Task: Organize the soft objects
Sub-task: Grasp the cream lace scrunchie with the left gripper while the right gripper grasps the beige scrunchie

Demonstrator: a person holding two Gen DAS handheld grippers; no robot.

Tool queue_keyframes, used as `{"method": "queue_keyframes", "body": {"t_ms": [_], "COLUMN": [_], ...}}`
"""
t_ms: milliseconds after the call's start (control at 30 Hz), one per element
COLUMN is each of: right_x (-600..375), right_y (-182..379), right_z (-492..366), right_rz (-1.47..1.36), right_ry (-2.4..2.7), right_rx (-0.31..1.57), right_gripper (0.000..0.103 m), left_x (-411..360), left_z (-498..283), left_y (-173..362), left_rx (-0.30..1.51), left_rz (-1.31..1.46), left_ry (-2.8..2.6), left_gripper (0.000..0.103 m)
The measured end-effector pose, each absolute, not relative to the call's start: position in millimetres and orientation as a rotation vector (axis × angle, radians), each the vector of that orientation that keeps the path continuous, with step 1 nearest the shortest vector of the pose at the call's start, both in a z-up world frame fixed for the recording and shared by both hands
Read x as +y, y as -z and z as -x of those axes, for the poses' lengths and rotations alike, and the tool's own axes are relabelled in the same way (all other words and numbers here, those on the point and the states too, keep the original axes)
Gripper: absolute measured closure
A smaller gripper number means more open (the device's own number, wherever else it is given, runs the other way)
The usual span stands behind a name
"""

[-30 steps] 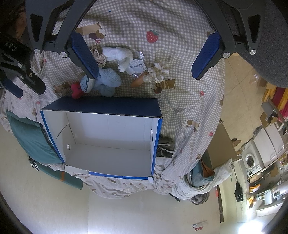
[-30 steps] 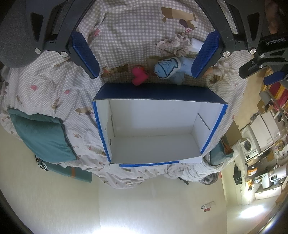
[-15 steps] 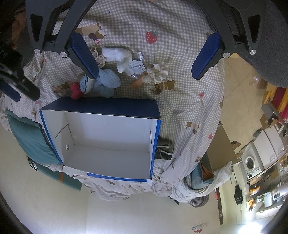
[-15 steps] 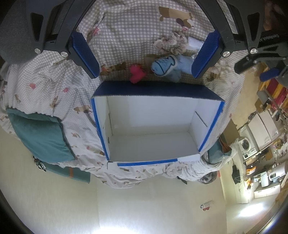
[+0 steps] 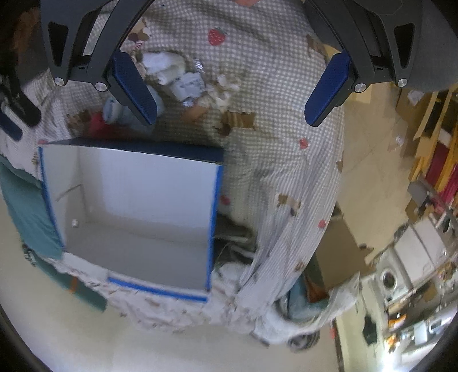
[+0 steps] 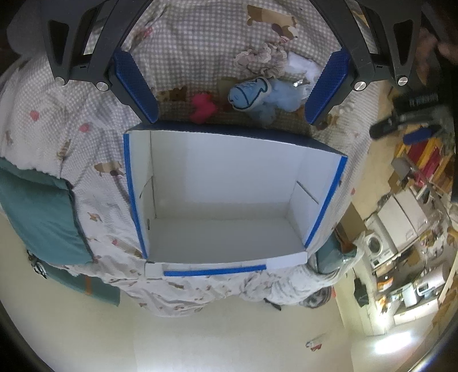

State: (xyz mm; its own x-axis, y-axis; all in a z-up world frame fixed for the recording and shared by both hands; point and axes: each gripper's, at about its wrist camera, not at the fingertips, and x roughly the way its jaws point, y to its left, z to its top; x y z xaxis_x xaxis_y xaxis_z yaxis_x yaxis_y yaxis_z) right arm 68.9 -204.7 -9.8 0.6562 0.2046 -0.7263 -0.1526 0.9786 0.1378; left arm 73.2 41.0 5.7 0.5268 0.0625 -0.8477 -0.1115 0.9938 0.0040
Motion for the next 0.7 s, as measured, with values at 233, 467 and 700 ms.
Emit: {"method": "queue_keyframes", "body": {"t_ms": [233,467,700], "right_x": [-208.4,-214.2,-213.7], "right_y": [43.7,74.9,85.7], "right_z": [-84.3,-91.2,-95.1], "right_rz": [-0.128,-0.182,-0.185], "right_ry": [-0.2,-0.193,-0.17], "right_rx": [0.94,1.031,1.068], "right_gripper": [0.0,0.0,0.0], "left_x": [64.7,71.9,66.8], "left_z": [-108.7,-112.9,-112.1], "left_y": [43.2,86.7,103.6], "left_rx": [1.257,1.371,1.416], "left_rz": [0.145,0.246,0.297], "left_ry": [-0.139,-0.12,-0.04], "left_gripper": [0.0,0.002,0.066]}}
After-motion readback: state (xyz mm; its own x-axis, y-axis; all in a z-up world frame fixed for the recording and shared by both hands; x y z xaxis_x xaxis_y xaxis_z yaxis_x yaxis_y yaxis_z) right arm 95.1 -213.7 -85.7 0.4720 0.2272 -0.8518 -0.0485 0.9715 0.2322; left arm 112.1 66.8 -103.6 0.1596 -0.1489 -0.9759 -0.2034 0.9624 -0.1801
